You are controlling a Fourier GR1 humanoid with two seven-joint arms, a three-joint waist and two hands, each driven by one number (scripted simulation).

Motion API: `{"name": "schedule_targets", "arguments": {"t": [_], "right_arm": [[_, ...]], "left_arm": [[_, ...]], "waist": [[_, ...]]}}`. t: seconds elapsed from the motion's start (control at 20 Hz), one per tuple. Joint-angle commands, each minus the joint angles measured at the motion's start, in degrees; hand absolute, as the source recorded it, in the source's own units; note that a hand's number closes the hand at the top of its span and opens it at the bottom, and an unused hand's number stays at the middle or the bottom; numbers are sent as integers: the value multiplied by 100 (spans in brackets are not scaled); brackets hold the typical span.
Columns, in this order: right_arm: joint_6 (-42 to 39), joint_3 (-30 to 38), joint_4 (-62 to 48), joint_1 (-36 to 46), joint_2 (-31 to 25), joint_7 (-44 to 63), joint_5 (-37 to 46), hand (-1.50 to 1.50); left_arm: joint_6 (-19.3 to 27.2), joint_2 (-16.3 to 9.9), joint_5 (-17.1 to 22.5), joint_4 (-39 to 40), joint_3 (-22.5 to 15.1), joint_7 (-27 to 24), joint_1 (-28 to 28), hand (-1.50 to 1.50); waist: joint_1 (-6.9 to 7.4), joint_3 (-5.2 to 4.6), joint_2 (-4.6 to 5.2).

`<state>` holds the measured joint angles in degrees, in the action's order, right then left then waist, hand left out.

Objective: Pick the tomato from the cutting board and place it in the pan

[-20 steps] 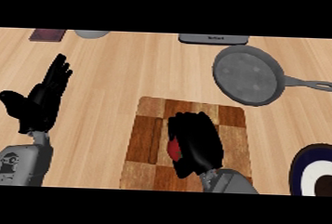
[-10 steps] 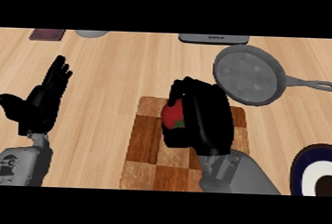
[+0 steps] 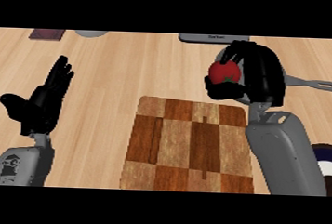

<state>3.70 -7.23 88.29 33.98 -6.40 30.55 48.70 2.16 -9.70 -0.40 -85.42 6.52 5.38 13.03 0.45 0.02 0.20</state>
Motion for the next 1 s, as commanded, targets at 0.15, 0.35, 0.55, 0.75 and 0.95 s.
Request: {"name": "schedule_targets", "arguments": {"t": [0.15,0.35,0.55,0.75,0.95], "right_arm": [[657,1282,-2307,684,-941,-1737,-443,150],[1653,1287,-3713,865,-1108,-2313,222,150],[1814,1751,-5071,1580,-1557,-2881,36,150],[2302,2092,-6046,1737,-1672,-3536,-138,150],[2123,2627,-6378,1784,-1470,-3993,-849,150]], "left_arm": [[-3,88,-63,119,-79,-169,-11,0],[-146,-90,51,71,-4,132,300,0],[61,228,-169,-87,-297,-43,119,0],[-86,-3,-13,239,-47,10,485,0],[-145,17,-37,199,-125,-98,412,0]], "waist": [[96,4,38],[199,7,77],[345,14,119],[324,16,146],[417,32,191]]}}
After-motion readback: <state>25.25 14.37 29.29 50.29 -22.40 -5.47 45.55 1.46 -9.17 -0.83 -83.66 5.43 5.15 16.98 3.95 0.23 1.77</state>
